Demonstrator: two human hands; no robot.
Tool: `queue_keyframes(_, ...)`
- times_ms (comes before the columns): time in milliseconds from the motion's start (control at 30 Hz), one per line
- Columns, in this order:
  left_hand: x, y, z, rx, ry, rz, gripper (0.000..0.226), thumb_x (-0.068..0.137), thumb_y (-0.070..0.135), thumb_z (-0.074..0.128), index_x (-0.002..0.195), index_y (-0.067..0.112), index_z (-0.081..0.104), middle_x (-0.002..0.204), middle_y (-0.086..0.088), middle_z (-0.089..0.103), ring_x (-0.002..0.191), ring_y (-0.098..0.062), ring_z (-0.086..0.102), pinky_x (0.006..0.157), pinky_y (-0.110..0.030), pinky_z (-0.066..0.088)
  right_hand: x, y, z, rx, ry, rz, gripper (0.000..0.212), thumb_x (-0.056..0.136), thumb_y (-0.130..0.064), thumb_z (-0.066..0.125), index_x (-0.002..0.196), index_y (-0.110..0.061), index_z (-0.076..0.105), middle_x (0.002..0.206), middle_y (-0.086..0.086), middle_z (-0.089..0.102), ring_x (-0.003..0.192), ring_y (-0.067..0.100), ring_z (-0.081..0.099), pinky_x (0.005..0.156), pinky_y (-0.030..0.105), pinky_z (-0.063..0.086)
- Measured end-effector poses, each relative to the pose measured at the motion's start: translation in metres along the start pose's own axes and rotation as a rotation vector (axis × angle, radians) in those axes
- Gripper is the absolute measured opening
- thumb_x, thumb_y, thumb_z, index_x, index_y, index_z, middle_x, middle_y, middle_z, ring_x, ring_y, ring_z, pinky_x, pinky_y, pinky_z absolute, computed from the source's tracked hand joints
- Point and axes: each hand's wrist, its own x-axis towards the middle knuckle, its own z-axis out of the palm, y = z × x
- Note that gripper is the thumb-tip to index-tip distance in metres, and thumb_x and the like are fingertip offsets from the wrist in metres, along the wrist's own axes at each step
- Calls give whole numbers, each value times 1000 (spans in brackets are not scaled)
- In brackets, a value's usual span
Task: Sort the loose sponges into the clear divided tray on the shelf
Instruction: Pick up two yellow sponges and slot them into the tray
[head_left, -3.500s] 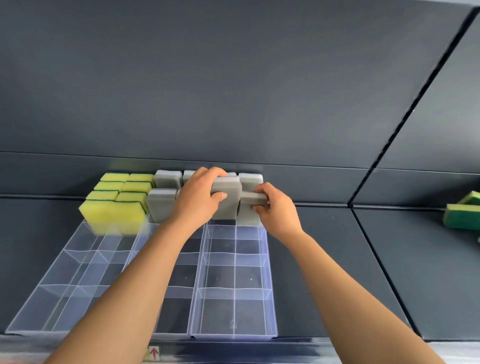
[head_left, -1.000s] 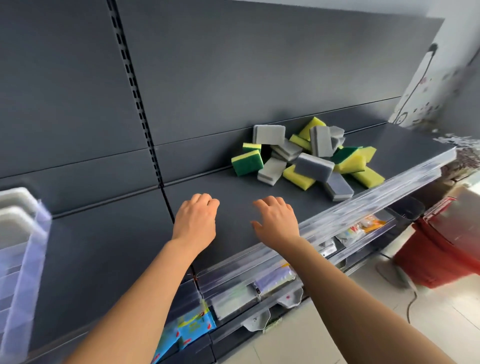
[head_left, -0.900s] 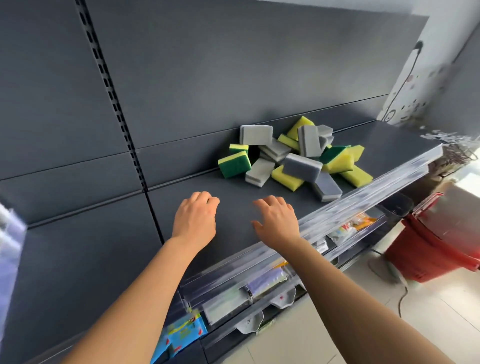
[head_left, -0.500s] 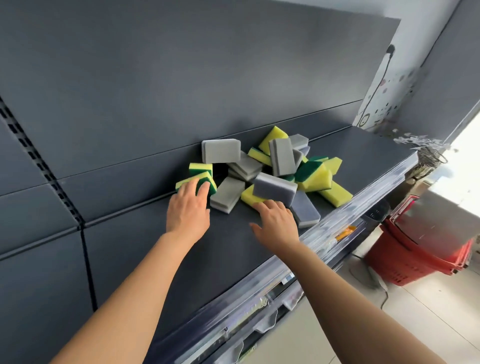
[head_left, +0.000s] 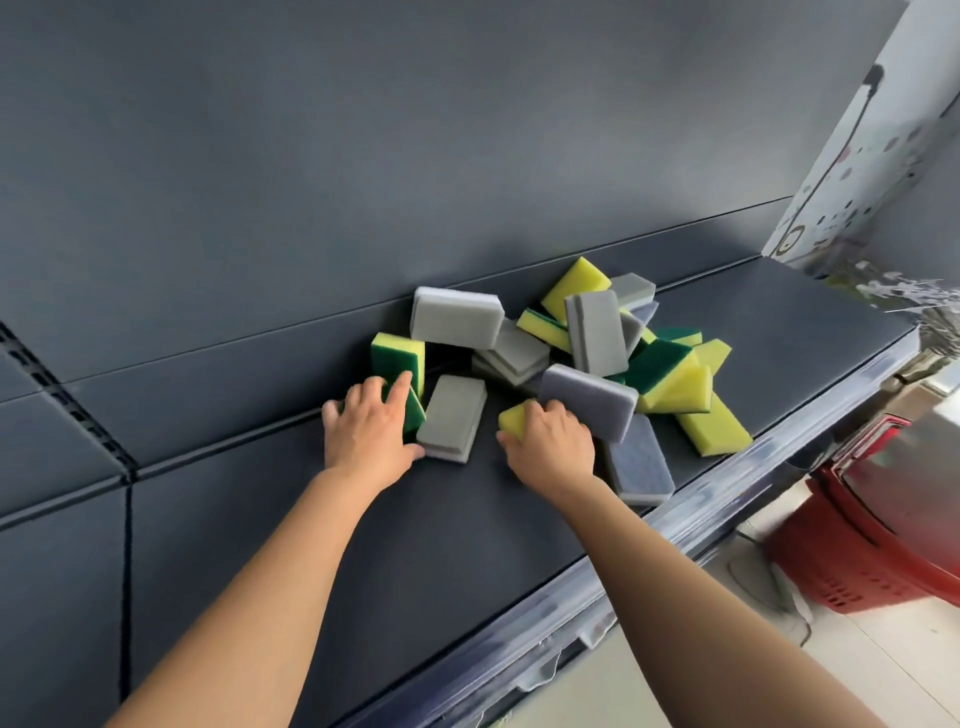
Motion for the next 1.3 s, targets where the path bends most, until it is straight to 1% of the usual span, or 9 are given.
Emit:
queue_keyframes(100,-13,-3,6,-84,-153,-123,83,81,54,61,145,27,17,136,-6,39,127,-26,35,95,-42,33,1,-1,1,-42,-14,-79,39,87,-46,51,115,-19,58,118,8,52,112,30,44,89,40,35)
queue_keyframes(367,-55,1,2,-104,-87,-292,63,88,38,53,143,24,25,131,-6,40,120,-26,38,90,-41,37,-12,-2,1,167,-226,-160,66,76,-53,65,128,-23,38,120,8,55,112,30,49,88,40,42)
queue_keyframes(467,-78,-1,-6,-273,-38,-378,52,91,33,41,140,34,24,123,-7,44,100,-27,48,78,-39,42,-17,-1,1,211,-262,-131,77,71,-53,72,130,-16,40,122,8,54,116,29,48,89,36,41)
queue_keyframes(600,-105,-5,-19,-490,118,-500,31,90,39,40,121,36,38,107,-3,53,83,-25,51,67,-34,40,-25,-3,-4,328,-215,-130,61,76,-48,70,124,-15,51,117,7,59,110,27,53,76,31,40)
queue_keyframes(733,-129,-9,-35,-765,178,-677,32,75,53,59,99,38,43,91,7,57,79,-15,56,57,-30,46,-39,-13,-18,455,7,-129,42,86,-43,58,118,-16,57,113,7,63,108,29,53,74,33,38)
queue_keyframes(833,-147,-17,-43,-1115,243,-814,35,70,39,64,98,31,44,98,0,59,86,-23,61,71,-42,53,-55,-32,-31,606,100,-188,40,85,-43,60,120,-24,57,109,0,64,109,23,50,72,31,37)
queue_keyframes(1000,-187,-29,-53,-1350,367,-813,14,83,30,63,92,22,55,92,1,62,87,-21,59,71,-35,46,-89,-75,-34,863,-49,-301,40,81,-43,67,118,-29,58,95,-6,57,94,13,51,74,28,40)
queue_keyframes(1167,-240,-54,-63,-1405,459,-821,12,85,23,65,96,28,63,102,-2,68,98,-23,63,85,-44,50,-128,-119,-26,997,-214,-434,41,82,-36,69,119,-23,60,100,-6,61,91,11,55,78,25,45)
queue_keyframes(1300,-291,-82,-73,-1369,597,-821,34,84,17,67,101,46,59,100,5,65,93,-15,62,77,-35,53,-170,-159,-17,1029,-311,-508,35,83,-30,69,117,-24,61,96,-8,62,87,10,56,79,25,46)
